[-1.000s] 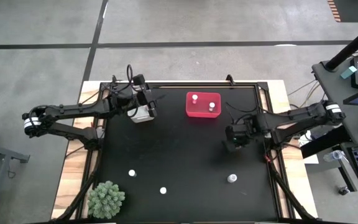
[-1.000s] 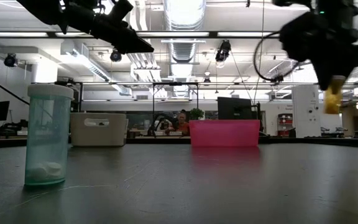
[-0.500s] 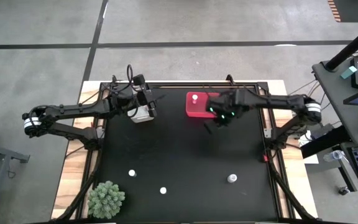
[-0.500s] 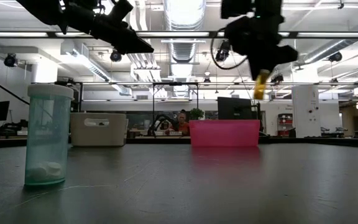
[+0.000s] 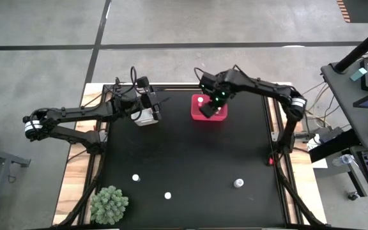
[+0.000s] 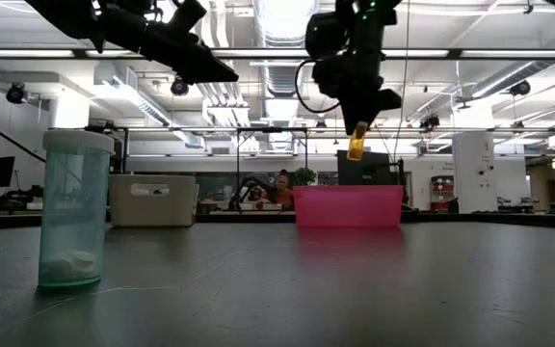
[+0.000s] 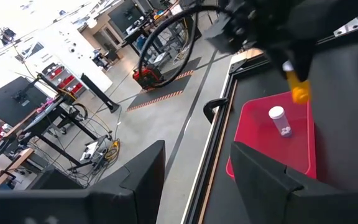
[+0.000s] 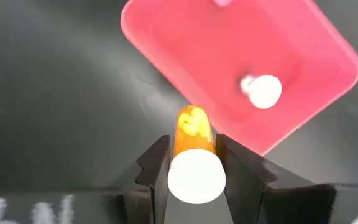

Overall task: Pick and place medicine bottles into bin by pill shape (circle, oval)
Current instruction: Put the orange tablet bottle into the red bin

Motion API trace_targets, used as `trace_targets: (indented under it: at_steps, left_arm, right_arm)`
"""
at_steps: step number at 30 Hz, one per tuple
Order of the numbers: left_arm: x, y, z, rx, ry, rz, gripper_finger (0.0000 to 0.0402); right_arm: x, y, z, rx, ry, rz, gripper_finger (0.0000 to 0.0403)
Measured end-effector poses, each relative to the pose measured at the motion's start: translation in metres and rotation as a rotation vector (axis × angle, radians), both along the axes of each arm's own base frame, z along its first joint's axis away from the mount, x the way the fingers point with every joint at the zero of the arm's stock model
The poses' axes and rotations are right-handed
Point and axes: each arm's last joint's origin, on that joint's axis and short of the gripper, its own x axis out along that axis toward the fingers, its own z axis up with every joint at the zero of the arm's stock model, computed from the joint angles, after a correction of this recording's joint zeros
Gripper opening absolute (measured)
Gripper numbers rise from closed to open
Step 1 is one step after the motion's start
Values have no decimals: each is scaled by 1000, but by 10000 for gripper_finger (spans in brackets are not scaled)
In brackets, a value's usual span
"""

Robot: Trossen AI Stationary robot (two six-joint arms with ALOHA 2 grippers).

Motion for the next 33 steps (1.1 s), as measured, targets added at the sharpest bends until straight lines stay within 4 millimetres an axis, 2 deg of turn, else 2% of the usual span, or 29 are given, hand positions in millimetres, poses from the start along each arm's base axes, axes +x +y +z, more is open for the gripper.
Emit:
trace_targets:
  at_steps: [7, 16, 29, 33]
  left_arm:
    - [0, 0, 0, 0, 1, 0, 167]
    - [0, 0, 0, 0, 1, 0, 167]
    - [0, 0, 0, 1, 0, 0, 167]
    - [0, 0, 0, 1, 0, 0, 167]
  right_arm:
    - [7, -33, -6, -13, 6, 20, 112]
    - [10, -64, -33, 3, 50, 11, 112]
    - [23, -81, -78, 42, 119, 42, 112]
    - [25, -82, -83, 44, 115, 51, 112]
